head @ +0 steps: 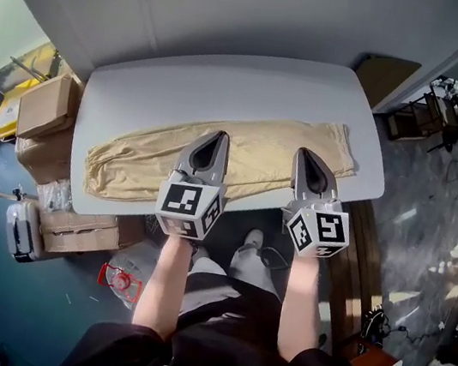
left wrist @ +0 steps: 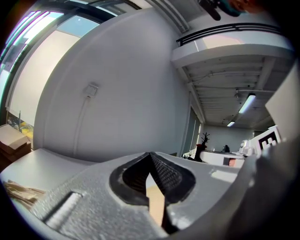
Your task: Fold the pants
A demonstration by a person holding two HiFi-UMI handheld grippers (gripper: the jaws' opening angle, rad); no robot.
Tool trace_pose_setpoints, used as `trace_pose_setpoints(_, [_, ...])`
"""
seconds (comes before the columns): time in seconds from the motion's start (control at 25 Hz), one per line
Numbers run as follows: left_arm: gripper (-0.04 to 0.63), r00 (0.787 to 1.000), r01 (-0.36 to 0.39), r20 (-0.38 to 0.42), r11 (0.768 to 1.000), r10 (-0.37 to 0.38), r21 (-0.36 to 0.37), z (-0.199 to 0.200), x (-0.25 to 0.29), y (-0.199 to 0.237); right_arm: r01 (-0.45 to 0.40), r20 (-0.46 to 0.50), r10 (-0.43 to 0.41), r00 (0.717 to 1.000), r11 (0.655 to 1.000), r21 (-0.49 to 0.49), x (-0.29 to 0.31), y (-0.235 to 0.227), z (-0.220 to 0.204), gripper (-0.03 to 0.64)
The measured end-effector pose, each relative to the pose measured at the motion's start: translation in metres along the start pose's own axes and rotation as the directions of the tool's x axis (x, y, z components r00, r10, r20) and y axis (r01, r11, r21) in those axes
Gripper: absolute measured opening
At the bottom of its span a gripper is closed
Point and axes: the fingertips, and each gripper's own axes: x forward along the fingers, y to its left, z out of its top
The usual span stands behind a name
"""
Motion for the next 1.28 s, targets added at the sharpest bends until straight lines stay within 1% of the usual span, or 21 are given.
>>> trace_pose_setpoints(0.2, [0.003,0.996,0.087,-0.027,0.996,-0.087,0.002,-0.011,0.037,-0.044,0.121,-0.007,-0.121,0.993,0.993,0.015,-0.026,-0.06,-0.002,0.006])
trace_pose_setpoints(0.32, [0.003,0.99,0.134,-0.045,0.991,-0.134,-0.004,-0.017,0.059,-0.067,0.177,-0.013,-0.177,0.984,0.984,0.02,-0.039,-0.091,-0.003,0.006])
trace_pose_setpoints(0.56, [0.003,0.967,0.233,-0.107,0.972,-0.233,-0.007,-0.039,0.105,-0.129,0.272,-0.034,-0.27,0.962,0.961,0.044,-0.066,-0.158,-0.01,0.006])
trace_pose_setpoints(0.68, [0.003,0.957,0.255,-0.135,0.967,-0.256,-0.022,-0.051,0.124,-0.146,0.291,-0.046,-0.289,0.956,0.955,0.057,-0.072,-0.182,-0.016,0.006])
trace_pose_setpoints(0.8, [0.003,0.955,0.246,-0.162,0.968,-0.249,-0.038,-0.063,0.141,-0.149,0.299,-0.062,-0.295,0.954,0.951,0.079,-0.073,-0.201,-0.027,0.006])
trace_pose_setpoints(0.96, [0.003,0.949,0.236,-0.203,0.97,-0.243,-0.056,-0.085,0.163,-0.152,0.299,-0.113,-0.287,0.951,0.948,0.105,-0.07,-0.223,-0.051,0.006])
trace_pose_setpoints(1.12, [0.005,0.936,0.253,-0.232,0.964,-0.266,-0.084,-0.111,0.185,-0.16,0.317,-0.166,-0.294,0.941,0.939,0.135,-0.067,-0.245,-0.078,0.006])
trace_pose_setpoints(1.28, [0.005,0.919,0.252,-0.29,0.964,-0.266,-0.087,-0.14,0.199,-0.169,0.304,-0.219,-0.265,0.939,0.938,0.167,-0.064,-0.263,-0.106,0.008])
